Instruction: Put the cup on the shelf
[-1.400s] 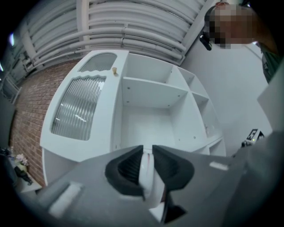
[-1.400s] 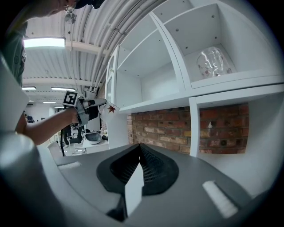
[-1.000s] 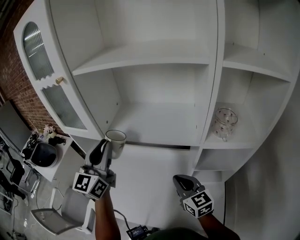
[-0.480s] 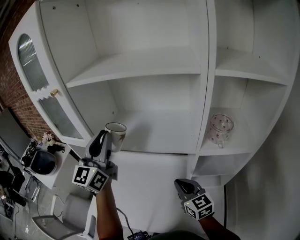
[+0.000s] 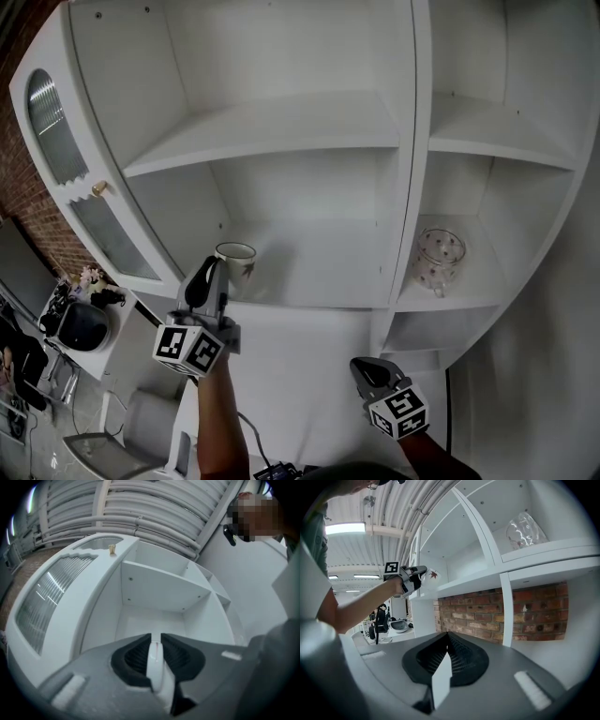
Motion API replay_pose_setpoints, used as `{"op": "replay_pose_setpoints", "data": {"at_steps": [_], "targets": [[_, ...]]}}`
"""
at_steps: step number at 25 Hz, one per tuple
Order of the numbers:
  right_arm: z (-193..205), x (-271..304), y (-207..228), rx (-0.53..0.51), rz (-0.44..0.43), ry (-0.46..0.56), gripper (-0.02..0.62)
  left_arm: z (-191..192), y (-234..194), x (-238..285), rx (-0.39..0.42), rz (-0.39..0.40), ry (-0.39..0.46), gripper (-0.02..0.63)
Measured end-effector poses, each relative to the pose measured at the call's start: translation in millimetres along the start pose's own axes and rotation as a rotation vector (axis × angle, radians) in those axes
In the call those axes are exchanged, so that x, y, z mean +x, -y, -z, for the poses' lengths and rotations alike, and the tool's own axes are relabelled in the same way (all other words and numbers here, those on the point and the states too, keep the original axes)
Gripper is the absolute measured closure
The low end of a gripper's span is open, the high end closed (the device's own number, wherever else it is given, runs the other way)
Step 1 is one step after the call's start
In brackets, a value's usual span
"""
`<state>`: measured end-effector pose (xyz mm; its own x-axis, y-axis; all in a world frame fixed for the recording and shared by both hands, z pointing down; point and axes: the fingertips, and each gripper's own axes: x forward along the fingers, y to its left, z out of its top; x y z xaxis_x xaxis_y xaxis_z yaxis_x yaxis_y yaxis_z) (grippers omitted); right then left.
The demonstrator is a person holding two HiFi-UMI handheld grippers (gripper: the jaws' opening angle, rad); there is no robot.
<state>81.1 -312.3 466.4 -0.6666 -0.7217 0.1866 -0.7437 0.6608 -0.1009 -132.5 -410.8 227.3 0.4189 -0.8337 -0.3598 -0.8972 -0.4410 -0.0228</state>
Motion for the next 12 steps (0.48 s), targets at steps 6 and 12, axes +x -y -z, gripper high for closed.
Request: {"op": "replay_pose_setpoints", "data": {"at_steps": [6, 12], "targets": [[1, -6, -6, -0.006, 0.0, 0.001, 0.589, 3, -2, -7, -0.003, -0.01, 0.018, 0.543], [-1, -15, -12, -0.018, 0.002, 0.006, 0.589, 2, -5, -19, -0.006, -0.024, 0.032, 0.541]]}}
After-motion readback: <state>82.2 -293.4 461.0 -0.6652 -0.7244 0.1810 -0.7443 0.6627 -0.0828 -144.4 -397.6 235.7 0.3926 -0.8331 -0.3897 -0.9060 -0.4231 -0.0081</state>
